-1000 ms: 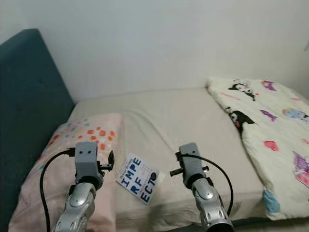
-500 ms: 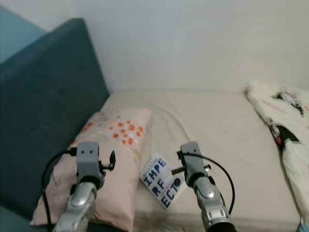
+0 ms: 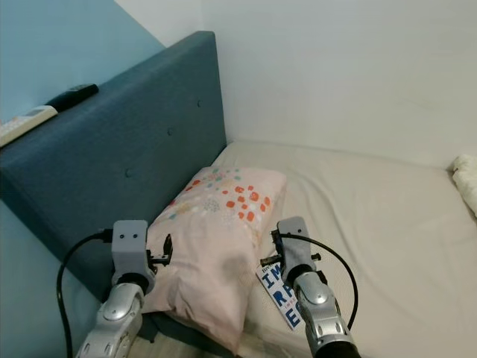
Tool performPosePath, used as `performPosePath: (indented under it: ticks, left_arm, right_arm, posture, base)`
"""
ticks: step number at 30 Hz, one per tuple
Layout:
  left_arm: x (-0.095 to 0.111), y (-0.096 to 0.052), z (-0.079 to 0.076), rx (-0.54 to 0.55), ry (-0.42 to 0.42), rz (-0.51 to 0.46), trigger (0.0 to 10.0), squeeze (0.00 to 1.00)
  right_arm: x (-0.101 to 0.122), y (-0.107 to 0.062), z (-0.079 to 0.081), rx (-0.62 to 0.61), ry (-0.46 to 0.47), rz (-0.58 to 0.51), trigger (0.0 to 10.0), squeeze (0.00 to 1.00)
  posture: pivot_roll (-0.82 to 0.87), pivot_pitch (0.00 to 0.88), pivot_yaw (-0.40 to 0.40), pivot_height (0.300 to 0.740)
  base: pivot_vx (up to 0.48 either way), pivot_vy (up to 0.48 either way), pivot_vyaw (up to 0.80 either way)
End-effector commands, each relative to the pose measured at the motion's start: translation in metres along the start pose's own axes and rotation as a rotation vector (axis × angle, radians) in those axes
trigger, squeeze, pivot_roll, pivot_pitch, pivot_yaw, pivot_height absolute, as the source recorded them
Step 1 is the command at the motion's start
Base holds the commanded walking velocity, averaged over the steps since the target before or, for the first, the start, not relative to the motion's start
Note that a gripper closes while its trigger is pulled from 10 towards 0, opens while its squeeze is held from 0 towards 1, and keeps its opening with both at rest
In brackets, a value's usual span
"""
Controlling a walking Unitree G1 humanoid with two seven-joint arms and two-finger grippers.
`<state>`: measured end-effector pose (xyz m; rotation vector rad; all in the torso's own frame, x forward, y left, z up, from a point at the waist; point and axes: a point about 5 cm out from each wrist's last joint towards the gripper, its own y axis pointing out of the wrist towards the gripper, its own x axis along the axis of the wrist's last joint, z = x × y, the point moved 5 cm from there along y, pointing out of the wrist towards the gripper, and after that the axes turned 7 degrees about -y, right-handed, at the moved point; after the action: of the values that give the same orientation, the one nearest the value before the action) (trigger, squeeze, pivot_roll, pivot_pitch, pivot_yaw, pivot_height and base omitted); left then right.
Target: Clean up the room
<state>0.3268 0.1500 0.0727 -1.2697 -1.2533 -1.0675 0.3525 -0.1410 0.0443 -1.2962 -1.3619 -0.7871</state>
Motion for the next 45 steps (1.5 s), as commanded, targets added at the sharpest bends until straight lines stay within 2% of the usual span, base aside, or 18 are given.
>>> performPosePath:
  ticks: [1,8,17,19,31,35,39,40,45]
  left_arm:
    - [-0.002,0.0,-0.003,-0.016,0.032,0.012,10.0,0.0]
    - [-0.01,0.003,-0.007,-0.036,0.086,0.057,10.0,0.0]
    - [-0.016,0.005,-0.013,-0.054,0.055,0.098,10.0,0.0]
    - [-0.014,0.007,-0.013,-0.046,0.019,0.094,10.0,0.0]
    - [-0.014,0.007,-0.008,-0.053,0.048,0.088,10.0,0.0]
    - [-0.014,0.004,-0.012,-0.085,0.032,0.083,10.0,0.0]
    - [-0.019,0.002,-0.013,-0.106,0.057,0.098,10.0,0.0]
    - [-0.02,0.0,-0.015,-0.12,0.033,0.104,10.0,0.0]
    - [-0.021,-0.004,-0.019,-0.155,0.019,0.109,10.0,0.0]
  right_arm:
    - [-0.007,-0.003,-0.003,-0.017,0.015,0.017,10.0,0.0]
    - [-0.008,-0.004,-0.006,-0.03,0.019,0.022,10.0,0.0]
    - [-0.012,-0.002,-0.016,-0.07,0.031,0.057,10.0,0.0]
    - [-0.011,-0.001,-0.02,-0.081,0.035,0.061,10.0,0.0]
    - [-0.016,-0.001,-0.022,-0.093,0.028,0.095,10.0,0.0]
    - [-0.017,-0.002,-0.022,-0.095,0.045,0.088,10.0,0.0]
    - [-0.017,-0.002,-0.023,-0.103,0.044,0.09,10.0,0.0]
    - [-0.017,-0.003,-0.023,-0.104,0.044,0.088,10.0,0.0]
    - [-0.018,-0.005,-0.022,-0.1,0.043,0.088,10.0,0.0]
  posture:
    - [-0.04,0.082,-0.003,0.734]
    - [-0.04,0.084,-0.002,0.734]
    - [-0.05,0.083,-0.002,0.734]
    - [-0.05,0.085,-0.003,0.734]
    - [-0.05,0.089,-0.008,0.734]
    - [-0.05,0.089,-0.008,0.714]
    - [-0.05,0.087,-0.007,0.699]
    - [-0.05,0.09,-0.008,0.689]
    - [-0.05,0.089,-0.009,0.669]
  base:
    - [0.0,0.0,0.0]
    - [0.0,-0.206,0.0]
    - [0.0,-0.053,0.0]
    - [0.0,0.0,0.0]
    - [0.0,0.0,0.0]
    - [0.0,0.0,0.0]
    - [0.0,0.0,0.0]
    - [0.0,0.0,0.0]
    - [0.0,0.0,0.0]
